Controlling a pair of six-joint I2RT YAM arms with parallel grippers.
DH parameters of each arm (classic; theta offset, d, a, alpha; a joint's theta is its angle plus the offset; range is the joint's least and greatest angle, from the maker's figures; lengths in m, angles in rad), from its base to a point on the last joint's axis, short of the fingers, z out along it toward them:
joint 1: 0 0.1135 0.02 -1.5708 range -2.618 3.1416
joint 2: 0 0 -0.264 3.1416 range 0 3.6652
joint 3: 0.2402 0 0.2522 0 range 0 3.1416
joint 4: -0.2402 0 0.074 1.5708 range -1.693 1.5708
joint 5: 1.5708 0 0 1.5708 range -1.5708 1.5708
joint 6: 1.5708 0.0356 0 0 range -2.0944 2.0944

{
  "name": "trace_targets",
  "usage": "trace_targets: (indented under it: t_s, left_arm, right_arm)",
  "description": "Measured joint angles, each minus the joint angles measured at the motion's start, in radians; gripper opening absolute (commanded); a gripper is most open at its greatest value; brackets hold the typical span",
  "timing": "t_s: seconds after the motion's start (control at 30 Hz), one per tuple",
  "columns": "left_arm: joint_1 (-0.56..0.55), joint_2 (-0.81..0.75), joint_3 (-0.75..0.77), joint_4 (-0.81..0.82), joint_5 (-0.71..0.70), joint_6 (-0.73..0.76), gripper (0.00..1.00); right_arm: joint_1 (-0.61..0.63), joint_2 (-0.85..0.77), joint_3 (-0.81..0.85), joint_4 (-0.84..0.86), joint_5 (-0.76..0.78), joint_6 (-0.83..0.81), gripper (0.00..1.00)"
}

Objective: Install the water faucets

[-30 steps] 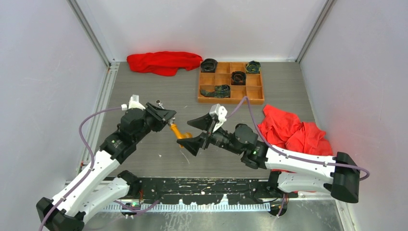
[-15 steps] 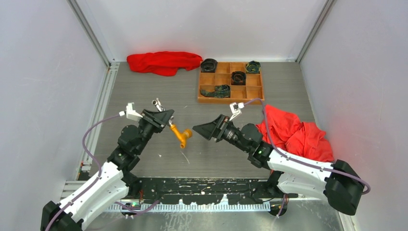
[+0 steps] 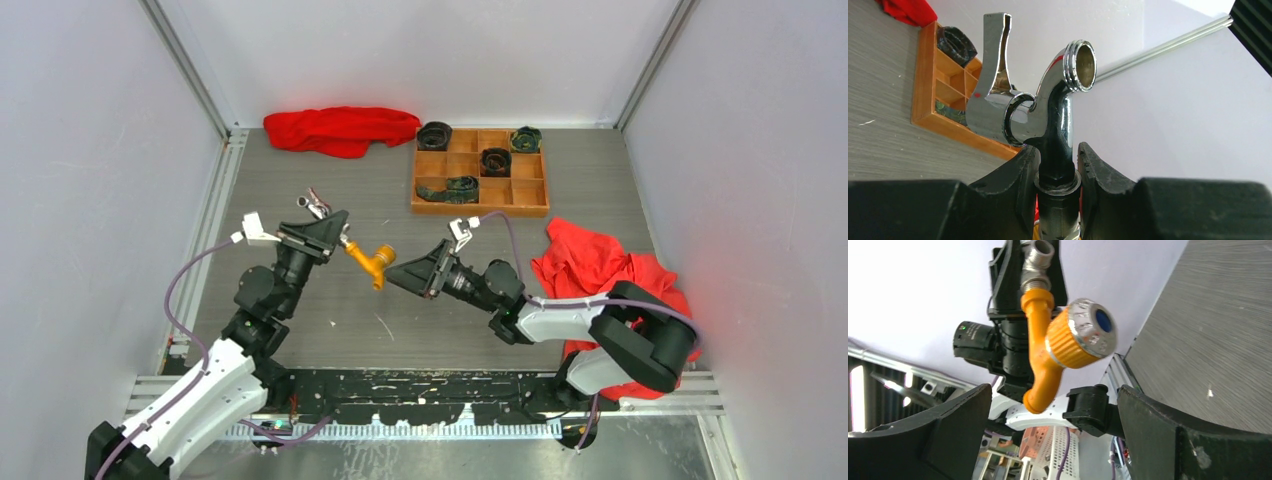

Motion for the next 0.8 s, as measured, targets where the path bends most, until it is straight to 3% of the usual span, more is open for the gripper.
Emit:
trace_targets:
  t_s: [0.17, 0.27, 0.33, 0.43, 0.53, 0.63, 0.8]
  left_arm:
    - [0.000, 0.008, 0.000, -0.007, -0.016, -0.022, 0.00]
    - [0.000, -0.007, 0.023, -0.107, -0.042, -0.041, 0.00]
    - [0.000, -0.013, 0.085, -0.260, -0.071, -0.063, 0.00]
    - [0.000, -0.013, 0.203, -0.457, -0.109, -0.094, 0.00]
    - [0.000, 0.002, 0.338, -0.627, -0.136, -0.132, 0.00]
    - [0.000, 0.066, 0.494, -0.826, -0.151, -0.164, 0.00]
    - [0.000, 0.213, 0.722, -1.120, -0.149, -0.213, 0.00]
  right_arm:
    - [0.000, 0.065, 0.039, 0.099, -0.048, 0.016, 1.00]
    - [0.000, 0.058, 0.040, 0.109, -0.065, 0.008, 1.00]
    - [0.000, 0.026, 0.039, 0.052, -0.072, -0.026, 1.00]
    - [0.002, -0.105, 0.041, -0.170, -0.071, -0.156, 1.00]
    - [0.045, -0.274, 0.090, -0.472, 0.001, -0.396, 1.00]
    - [0.180, -0.362, 0.190, -0.693, 0.167, -0.732, 1.00]
    - [0.421, -0.360, 0.206, -0.724, 0.501, -1.300, 1.00]
